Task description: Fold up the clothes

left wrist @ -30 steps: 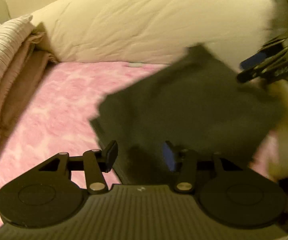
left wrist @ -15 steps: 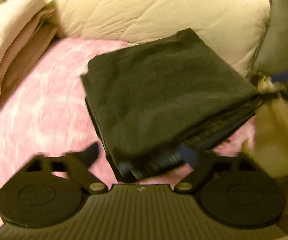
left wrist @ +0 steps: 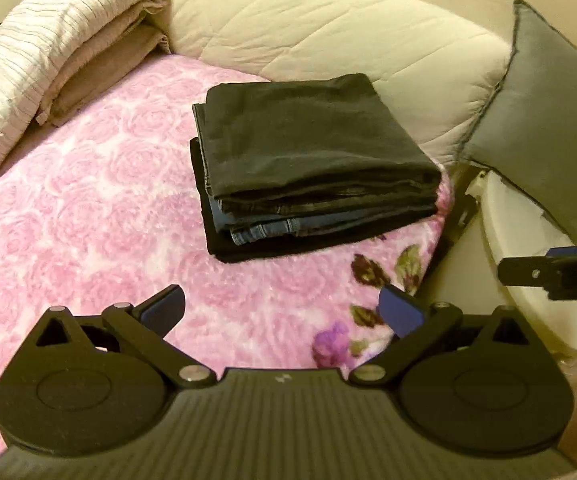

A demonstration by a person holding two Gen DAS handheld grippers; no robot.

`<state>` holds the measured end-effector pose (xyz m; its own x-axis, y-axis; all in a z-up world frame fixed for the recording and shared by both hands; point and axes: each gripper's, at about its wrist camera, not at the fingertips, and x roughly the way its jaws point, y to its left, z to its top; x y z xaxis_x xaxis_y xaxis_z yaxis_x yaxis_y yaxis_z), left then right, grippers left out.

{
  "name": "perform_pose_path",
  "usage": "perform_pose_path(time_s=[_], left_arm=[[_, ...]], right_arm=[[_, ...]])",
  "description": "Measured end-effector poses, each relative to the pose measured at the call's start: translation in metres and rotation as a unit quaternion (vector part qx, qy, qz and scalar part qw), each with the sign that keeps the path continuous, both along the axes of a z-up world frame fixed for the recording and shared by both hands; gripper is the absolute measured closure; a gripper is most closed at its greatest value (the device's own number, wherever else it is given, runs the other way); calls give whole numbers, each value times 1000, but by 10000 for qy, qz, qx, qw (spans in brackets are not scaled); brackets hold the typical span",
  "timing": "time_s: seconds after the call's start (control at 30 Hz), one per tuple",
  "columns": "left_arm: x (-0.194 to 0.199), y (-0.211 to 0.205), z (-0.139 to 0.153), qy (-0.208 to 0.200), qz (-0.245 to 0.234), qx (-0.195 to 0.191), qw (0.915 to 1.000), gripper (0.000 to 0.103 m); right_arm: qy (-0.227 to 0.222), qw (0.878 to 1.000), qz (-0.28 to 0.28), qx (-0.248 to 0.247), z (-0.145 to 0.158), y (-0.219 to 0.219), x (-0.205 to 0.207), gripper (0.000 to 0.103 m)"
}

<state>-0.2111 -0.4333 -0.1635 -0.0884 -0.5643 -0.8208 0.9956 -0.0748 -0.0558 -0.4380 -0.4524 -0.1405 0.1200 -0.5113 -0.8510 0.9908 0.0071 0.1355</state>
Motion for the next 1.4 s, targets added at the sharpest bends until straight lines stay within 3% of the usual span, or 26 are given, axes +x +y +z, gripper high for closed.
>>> perform_pose_path(time_s=[0.37, 0.6, 1.07, 1.4], left_arm=[[2, 51, 47, 185, 358, -186, 9990, 6], [-11, 58, 58, 70, 617, -229, 9978, 6], [-45, 66, 65, 208, 1467, -138, 9889, 6], [-40, 61, 65, -124, 1246, -49, 9921, 6]], right_arm=[[148, 9988, 219, -420, 44, 50, 26, 25], [118, 9971, 535, -523, 53, 43, 26, 25], [157, 9926, 1125, -428, 53, 33, -5, 25], [142, 9952, 908, -342, 52, 29, -2, 25]])
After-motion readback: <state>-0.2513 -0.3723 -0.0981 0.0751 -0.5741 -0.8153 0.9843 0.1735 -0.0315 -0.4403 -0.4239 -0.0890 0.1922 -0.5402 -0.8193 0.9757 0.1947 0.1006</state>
